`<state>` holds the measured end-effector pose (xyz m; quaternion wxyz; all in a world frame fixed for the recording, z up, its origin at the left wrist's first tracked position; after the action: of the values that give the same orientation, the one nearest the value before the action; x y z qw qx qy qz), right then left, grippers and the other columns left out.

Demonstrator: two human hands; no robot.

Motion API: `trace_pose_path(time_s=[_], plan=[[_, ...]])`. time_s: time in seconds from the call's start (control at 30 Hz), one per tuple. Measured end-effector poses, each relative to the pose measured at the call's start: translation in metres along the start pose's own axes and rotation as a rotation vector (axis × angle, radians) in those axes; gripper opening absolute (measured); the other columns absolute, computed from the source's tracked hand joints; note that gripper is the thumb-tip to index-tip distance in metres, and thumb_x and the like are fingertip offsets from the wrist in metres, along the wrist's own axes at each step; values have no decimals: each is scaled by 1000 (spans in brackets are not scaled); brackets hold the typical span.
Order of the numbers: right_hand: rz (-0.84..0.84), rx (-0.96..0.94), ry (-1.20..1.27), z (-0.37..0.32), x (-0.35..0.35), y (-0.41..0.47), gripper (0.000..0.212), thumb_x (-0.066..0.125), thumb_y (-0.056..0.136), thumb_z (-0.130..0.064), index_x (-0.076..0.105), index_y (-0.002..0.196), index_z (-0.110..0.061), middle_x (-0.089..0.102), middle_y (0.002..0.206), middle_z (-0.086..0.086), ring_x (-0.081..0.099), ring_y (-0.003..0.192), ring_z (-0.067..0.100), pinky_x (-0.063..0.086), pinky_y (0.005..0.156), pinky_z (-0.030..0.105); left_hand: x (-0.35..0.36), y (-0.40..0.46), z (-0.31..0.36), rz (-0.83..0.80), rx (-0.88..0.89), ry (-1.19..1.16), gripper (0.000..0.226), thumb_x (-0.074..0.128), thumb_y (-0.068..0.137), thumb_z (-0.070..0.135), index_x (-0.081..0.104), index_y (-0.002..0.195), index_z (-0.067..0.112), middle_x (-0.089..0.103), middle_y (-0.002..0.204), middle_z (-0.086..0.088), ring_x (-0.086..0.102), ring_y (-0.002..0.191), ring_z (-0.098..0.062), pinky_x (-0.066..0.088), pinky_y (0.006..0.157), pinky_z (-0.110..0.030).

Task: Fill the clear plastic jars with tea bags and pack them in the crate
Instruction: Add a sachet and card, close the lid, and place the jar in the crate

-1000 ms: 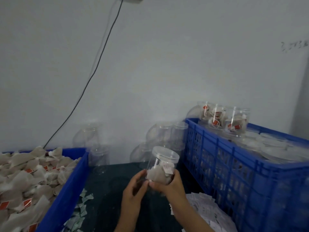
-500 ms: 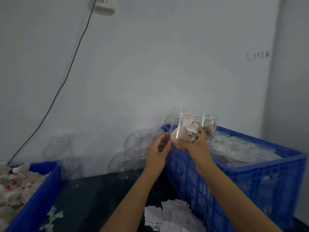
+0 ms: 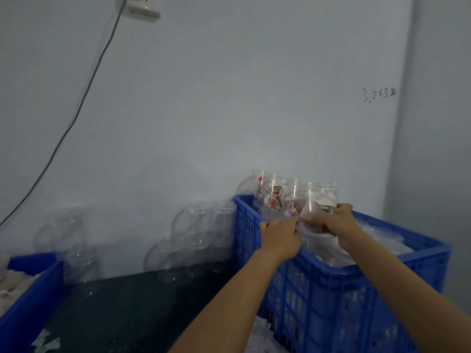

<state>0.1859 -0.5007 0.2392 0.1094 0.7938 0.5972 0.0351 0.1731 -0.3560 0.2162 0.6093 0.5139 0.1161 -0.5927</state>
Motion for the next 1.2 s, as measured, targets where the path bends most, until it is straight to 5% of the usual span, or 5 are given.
trace_pose_path(time_s=[0.23,0.6,0.8,1.0,1.2], plan=[[32,72,-139,10,-10,20,92,83,70,-3,20,138,-3,44,133,24,50,120,38,48,96,46,15,14,-3,-411,-45,86,69,34,95,14,3,154,35,49,140,-18,31,136,-33,6,111,-36],[98,120,-278,7,-9,14,106,85,71,-18,12,146,-1,32,145,26,39,130,42,39,105,54,16,18,-3,-428,-28,117,70,42,93,23,9,153,34,31,155,-14,23,142,-37,11,114,-46],[220,119,-284,-7,-12,-7,89,74,82,-17,14,145,-3,26,145,25,39,127,43,40,102,48,2,5,4,-234,30,-85,49,45,95,17,40,144,21,57,130,-13,50,119,-32,34,107,-47],[288,-167,-13,-42,14,-59,62,60,86,-3,32,141,-14,31,144,14,42,125,34,45,100,51,-28,-26,-4,62,45,-448,33,50,94,1,58,123,13,57,129,0,52,105,-3,42,81,-4],[88,-252,256,-48,95,-120,36,49,87,7,49,111,-20,55,112,2,55,88,7,48,64,13,-34,-83,-57,234,0,-446,24,49,92,-5,62,109,6,63,109,-9,59,105,-24,50,92,-44]])
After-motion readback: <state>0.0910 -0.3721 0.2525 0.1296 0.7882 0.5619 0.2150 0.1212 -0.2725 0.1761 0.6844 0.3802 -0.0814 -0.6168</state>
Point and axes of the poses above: each hand's wrist, its own y-axis towards the middle knuckle, its own x-axis out of the palm, z = x × y, the point moved 6 cm from there along y, towards the middle knuckle
